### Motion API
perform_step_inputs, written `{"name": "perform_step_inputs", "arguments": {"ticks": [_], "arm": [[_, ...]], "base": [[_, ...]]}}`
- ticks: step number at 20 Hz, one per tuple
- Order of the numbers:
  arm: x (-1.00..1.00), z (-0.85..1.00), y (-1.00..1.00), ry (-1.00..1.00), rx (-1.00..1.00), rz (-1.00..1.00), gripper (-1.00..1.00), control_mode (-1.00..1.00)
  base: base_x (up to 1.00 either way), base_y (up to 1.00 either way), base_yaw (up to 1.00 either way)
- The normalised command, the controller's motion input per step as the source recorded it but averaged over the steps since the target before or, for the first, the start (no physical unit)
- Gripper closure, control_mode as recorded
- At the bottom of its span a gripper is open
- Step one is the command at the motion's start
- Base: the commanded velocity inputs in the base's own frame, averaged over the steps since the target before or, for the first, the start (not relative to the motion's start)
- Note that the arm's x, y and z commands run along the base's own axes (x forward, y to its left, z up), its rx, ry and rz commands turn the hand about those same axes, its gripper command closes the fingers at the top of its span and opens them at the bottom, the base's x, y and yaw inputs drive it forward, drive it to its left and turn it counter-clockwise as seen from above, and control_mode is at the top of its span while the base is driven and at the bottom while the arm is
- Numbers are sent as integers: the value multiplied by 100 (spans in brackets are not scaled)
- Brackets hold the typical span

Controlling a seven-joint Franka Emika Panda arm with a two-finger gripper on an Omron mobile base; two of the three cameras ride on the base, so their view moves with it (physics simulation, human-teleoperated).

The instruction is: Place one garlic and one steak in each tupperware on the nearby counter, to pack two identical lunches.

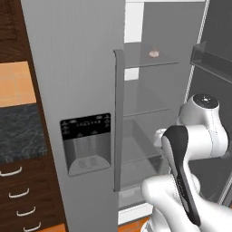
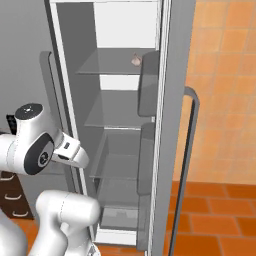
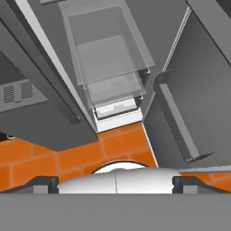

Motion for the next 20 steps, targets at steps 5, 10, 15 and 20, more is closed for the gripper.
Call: {"name": "perform_step_inputs", "arguments": {"ticks": [5, 10, 15, 20], "arm": [[4, 2, 0, -2, 0, -1, -100, -100], [26, 61, -4, -25, 0, 0, -100, -100], [23, 64, -7, -27, -5, 0, -100, -100], [15, 72, -10, -26, -5, 0, -100, -100]], "base": [[6, -1, -4], [0, 0, 0], [0, 0, 0], [0, 0, 0]]}}
